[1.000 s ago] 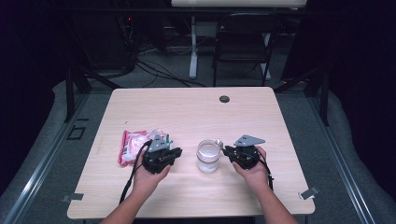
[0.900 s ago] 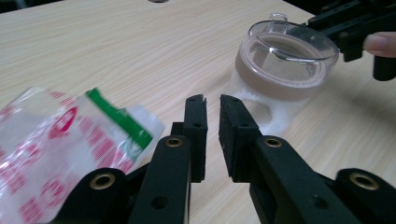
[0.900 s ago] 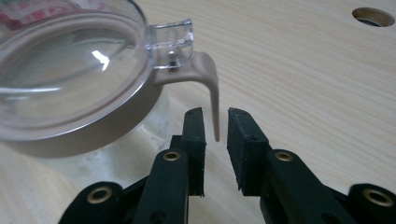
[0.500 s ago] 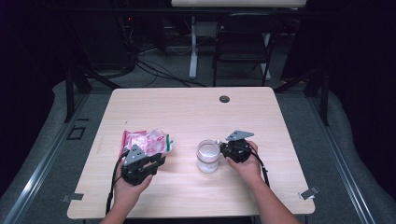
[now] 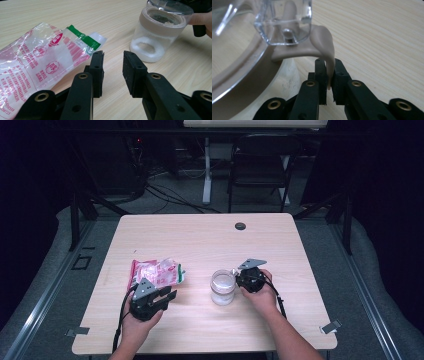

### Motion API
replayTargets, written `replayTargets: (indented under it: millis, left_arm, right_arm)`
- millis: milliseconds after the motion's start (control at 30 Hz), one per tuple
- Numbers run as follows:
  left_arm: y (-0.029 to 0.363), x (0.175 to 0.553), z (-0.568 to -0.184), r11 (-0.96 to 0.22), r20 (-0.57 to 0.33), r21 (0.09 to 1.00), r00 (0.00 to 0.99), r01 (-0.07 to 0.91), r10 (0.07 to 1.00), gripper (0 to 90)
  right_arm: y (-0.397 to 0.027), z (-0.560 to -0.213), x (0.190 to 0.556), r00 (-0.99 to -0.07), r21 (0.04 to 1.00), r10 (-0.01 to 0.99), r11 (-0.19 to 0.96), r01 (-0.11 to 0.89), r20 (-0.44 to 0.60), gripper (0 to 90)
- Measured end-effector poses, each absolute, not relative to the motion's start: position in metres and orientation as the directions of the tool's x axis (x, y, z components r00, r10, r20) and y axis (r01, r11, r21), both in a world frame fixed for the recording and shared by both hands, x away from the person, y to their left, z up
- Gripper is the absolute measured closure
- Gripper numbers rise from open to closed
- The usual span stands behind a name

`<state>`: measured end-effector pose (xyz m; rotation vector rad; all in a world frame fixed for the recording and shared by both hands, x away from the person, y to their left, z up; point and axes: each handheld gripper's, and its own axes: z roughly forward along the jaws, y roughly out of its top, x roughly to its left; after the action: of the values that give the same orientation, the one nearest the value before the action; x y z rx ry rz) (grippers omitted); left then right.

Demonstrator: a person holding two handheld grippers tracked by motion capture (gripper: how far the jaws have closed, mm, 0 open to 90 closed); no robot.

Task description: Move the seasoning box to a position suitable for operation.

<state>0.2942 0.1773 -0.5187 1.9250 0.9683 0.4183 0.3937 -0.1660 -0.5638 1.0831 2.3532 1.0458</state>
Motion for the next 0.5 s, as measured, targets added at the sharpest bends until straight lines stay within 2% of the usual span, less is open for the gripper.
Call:
replayTargets:
  millis: [400,467,500]
  left_arm:
    - [0.174,0.305,-0.518,-0.264,-0.108,0.853,0.647,0.450,0.754,68.3]
    - [0.170,0.309,-0.518,-0.263,-0.111,0.857,0.658,0.443,0.745,68.2]
    - [0.169,0.312,-0.517,-0.266,-0.114,0.855,0.661,0.446,0.741,68.3]
  right_arm:
    - [-0.175,-0.564,0.377,-0.612,0.738,0.791,0.415,0.532,-0.004,85.7]
    - [-0.178,-0.563,0.372,-0.606,0.744,0.796,0.403,0.533,0.003,86.4]
    - [-0.180,-0.563,0.369,-0.605,0.747,0.796,0.396,0.534,0.010,89.8]
